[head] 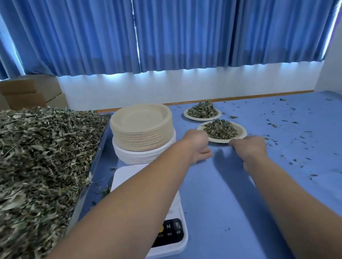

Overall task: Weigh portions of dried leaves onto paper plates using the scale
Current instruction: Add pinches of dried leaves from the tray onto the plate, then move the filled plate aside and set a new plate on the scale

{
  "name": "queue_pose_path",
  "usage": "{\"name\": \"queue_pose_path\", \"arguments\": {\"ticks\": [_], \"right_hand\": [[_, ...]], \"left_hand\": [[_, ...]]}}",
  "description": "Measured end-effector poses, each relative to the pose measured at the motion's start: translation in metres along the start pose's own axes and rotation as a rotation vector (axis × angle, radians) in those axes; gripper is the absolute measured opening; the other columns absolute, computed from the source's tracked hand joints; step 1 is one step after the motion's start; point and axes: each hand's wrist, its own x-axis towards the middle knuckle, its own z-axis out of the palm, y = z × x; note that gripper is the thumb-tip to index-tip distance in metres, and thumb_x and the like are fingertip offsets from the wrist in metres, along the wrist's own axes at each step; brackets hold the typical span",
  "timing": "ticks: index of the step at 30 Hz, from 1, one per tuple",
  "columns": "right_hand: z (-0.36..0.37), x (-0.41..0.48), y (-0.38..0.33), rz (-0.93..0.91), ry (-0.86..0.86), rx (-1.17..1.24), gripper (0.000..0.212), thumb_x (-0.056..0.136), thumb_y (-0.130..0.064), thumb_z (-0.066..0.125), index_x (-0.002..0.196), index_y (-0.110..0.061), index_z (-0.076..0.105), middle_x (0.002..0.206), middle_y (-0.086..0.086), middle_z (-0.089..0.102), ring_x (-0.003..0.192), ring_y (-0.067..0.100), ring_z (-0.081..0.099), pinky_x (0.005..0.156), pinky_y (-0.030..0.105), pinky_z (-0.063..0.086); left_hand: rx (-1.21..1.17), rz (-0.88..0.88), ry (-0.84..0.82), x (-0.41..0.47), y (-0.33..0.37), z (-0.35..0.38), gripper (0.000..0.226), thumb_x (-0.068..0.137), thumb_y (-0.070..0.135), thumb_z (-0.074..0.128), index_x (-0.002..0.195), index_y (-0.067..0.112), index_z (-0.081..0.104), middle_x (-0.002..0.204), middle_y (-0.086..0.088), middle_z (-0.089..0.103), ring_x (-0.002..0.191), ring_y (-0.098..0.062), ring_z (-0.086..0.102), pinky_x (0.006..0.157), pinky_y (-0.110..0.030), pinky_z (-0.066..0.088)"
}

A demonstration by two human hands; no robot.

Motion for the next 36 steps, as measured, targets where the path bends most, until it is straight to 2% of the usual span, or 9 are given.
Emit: {"name": "queue_pose_path", "arguments": {"ticks": [4, 6, 8, 11, 13, 16, 19, 23, 36], "right_hand": [[0.014, -0.013, 0.001, -0.034, 0.083, 0.006, 0.042, 0.085, -0.001, 0.063, 0.061, -0.014, 0.031, 0.061, 0.006, 0.029, 0.054, 0.022, 0.025, 0.049, 0.029, 0.017], [0.018, -0.029, -0.006, -0.178, 0.132, -0.077, 0.012, 0.087, -0.001, 0.060, 0.076, -0.006, 0.057, 0.077, 0.014, 0.053, 0.065, 0.033, 0.049, 0.052, 0.033, 0.038], [0.024, -0.049, -0.018, -0.374, 0.095, -0.092, 0.027, 0.088, -0.005, 0.060, 0.113, -0.007, 0.069, 0.110, 0.012, 0.067, 0.093, 0.031, 0.065, 0.079, 0.038, 0.054], [0.034, -0.086, -0.045, -0.685, -0.125, -0.047, 0.025, 0.088, -0.008, 0.061, 0.104, -0.018, 0.077, 0.094, -0.005, 0.076, 0.088, 0.011, 0.069, 0.082, 0.029, 0.055], [0.043, -0.102, -0.064, -0.835, -0.200, -0.106, 0.026, 0.087, -0.007, 0.062, 0.105, -0.019, 0.077, 0.093, -0.008, 0.075, 0.088, 0.008, 0.069, 0.080, 0.025, 0.053], [0.058, -0.112, -0.090, -0.951, -0.363, -0.141, 0.035, 0.087, -0.003, 0.064, 0.117, -0.019, 0.074, 0.104, -0.006, 0.076, 0.099, 0.006, 0.070, 0.089, 0.024, 0.054], [0.070, -0.110, -0.101, -0.982, -0.521, -0.300, 0.048, 0.091, -0.012, 0.069, 0.137, -0.023, 0.061, 0.113, -0.008, 0.074, 0.102, 0.006, 0.068, 0.091, 0.020, 0.050], [0.076, -0.099, -0.101, -1.102, -0.548, -0.611, 0.015, 0.090, -0.038, 0.074, 0.102, -0.029, 0.078, 0.096, -0.018, 0.072, 0.087, 0.001, 0.064, 0.066, 0.008, 0.040], [0.073, -0.091, -0.117, -1.504, -0.697, -0.913, 0.023, 0.100, -0.035, 0.060, 0.112, -0.028, 0.079, 0.115, -0.011, 0.071, 0.106, 0.018, 0.062, 0.087, 0.045, 0.051]], "left_hand": [[-0.010, -0.012, -0.107, -0.013, 0.004, -0.012, 0.020, 0.099, 0.002, 0.029, 0.092, 0.012, 0.045, 0.077, -0.007, 0.041, 0.064, -0.018, 0.039, 0.066, -0.027, 0.046], [-0.021, 0.018, -0.150, -0.021, 0.007, -0.019, 0.020, 0.101, 0.003, 0.032, 0.110, 0.006, 0.050, 0.095, -0.014, 0.055, 0.079, -0.023, 0.054, 0.074, -0.030, 0.049], [-0.023, 0.072, -0.181, -0.036, 0.014, -0.025, 0.023, 0.100, 0.001, 0.035, 0.107, 0.004, 0.057, 0.102, -0.014, 0.062, 0.084, -0.024, 0.060, 0.078, -0.031, 0.052], [-0.042, 0.222, -0.142, -0.058, 0.033, -0.039, 0.032, 0.093, -0.007, 0.038, 0.084, 0.006, 0.065, 0.076, -0.006, 0.069, 0.063, -0.014, 0.066, 0.062, -0.025, 0.057], [-0.036, 0.307, -0.039, -0.067, 0.049, -0.057, 0.029, 0.091, -0.009, 0.040, 0.094, -0.002, 0.067, 0.087, -0.013, 0.071, 0.073, -0.020, 0.070, 0.070, -0.032, 0.061], [0.189, 0.449, 0.136, -0.072, 0.063, -0.099, 0.024, 0.087, -0.007, 0.047, 0.099, -0.009, 0.067, 0.089, -0.020, 0.068, 0.081, -0.029, 0.066, 0.074, -0.038, 0.055], [0.624, 0.665, 0.242, -0.078, 0.062, -0.141, 0.016, 0.086, 0.006, 0.060, 0.091, 0.009, 0.075, 0.090, -0.009, 0.074, 0.080, -0.018, 0.065, 0.077, -0.034, 0.054], [0.970, 0.803, 0.274, -0.079, 0.050, -0.181, 0.016, 0.089, 0.020, 0.066, 0.102, 0.021, 0.074, 0.102, 0.007, 0.071, 0.098, -0.012, 0.063, 0.088, -0.028, 0.049], [1.149, 0.914, 0.129, -0.067, 0.039, -0.214, 0.014, 0.092, 0.029, 0.067, 0.102, 0.026, 0.077, 0.104, 0.010, 0.072, 0.098, -0.007, 0.060, 0.089, -0.027, 0.046]]}}
